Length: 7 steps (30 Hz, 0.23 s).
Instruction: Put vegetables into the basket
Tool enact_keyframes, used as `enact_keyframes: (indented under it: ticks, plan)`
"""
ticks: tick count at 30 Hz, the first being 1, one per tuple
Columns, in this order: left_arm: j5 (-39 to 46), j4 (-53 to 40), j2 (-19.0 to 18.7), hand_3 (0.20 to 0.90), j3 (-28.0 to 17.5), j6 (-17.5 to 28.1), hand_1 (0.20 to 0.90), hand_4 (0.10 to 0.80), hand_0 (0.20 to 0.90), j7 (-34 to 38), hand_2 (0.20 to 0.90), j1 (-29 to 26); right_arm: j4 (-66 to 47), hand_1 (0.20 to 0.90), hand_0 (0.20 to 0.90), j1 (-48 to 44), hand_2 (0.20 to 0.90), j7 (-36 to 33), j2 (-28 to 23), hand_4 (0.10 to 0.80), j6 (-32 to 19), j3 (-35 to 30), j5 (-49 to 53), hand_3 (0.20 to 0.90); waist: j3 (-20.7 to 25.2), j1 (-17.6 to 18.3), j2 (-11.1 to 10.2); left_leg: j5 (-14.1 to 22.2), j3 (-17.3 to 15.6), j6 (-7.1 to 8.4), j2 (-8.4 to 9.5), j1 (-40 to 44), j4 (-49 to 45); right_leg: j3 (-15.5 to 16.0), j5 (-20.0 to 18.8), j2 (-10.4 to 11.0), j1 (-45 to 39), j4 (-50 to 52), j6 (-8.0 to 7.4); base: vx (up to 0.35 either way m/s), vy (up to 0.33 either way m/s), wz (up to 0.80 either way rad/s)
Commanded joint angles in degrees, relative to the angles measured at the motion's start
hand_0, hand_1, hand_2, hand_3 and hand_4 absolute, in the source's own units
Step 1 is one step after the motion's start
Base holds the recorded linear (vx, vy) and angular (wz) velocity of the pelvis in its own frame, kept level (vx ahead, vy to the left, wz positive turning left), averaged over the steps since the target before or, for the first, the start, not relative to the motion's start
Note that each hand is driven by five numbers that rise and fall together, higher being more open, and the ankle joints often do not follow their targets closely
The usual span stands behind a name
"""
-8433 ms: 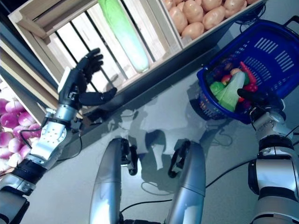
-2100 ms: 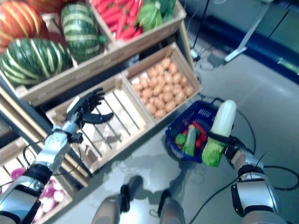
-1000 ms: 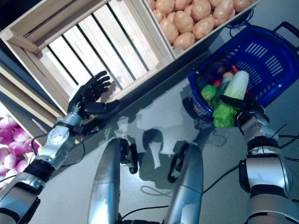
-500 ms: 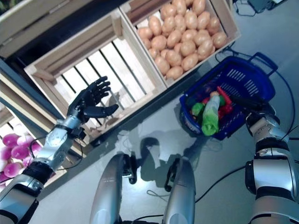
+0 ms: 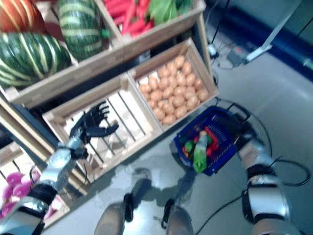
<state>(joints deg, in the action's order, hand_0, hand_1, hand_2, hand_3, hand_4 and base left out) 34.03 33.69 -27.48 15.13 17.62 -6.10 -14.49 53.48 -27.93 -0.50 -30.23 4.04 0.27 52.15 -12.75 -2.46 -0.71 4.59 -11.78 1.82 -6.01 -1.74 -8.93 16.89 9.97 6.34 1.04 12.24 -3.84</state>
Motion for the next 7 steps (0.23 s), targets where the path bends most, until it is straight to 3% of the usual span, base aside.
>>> enact_keyframes:
  ticks: [1,2,7]
  plan:
    - [-2.0,-1.5,1.2,0.9,-1.9,3.8,0.9,0.8,0.9,0.3,0.9,1.3,-3.0,0.9,0.9,3.2,0.9,3.7,2.3,0.8,-9.7,-0.5,0.1,0.9,8.4,-0.8,-1.3,0.3,0.0,-2.71,2.82,3.7,6.9,-1.5,-7.1,-1.6,-4.2,-11.8,2.58,0.097,0.081,-0.02]
    - [-2.8,-0.7,4.2,0.9,-2.8,4.5,0.9,0.8,0.9,0.3,0.9,5.5,-9.7,0.9,0.9,10.6,0.9,4.3,8.6,0.8,-14.3,1.0,-1.6,0.9,9.7,-0.4,-0.9,-1.2,-0.4,-2.7,3.45,6.7,12.3,-1.9,-8.7,-2.8,-6.7,-16.4,2.39,0.074,0.062,0.01]
    - [-1.3,3.3,9.4,0.9,-4.8,4.5,0.9,0.8,0.9,0.8,0.9,11.1,-17.6,0.9,0.9,19.9,0.9,4.7,17.1,0.8,-20.2,6.4,-4.7,0.9,11.0,0.6,-0.5,-0.9,-1.1,-2.68,3.84,8.1,13.9,-2.5,-8.5,-3.8,-7.2,-17.2,2.42,0.033,0.038,-0.09]
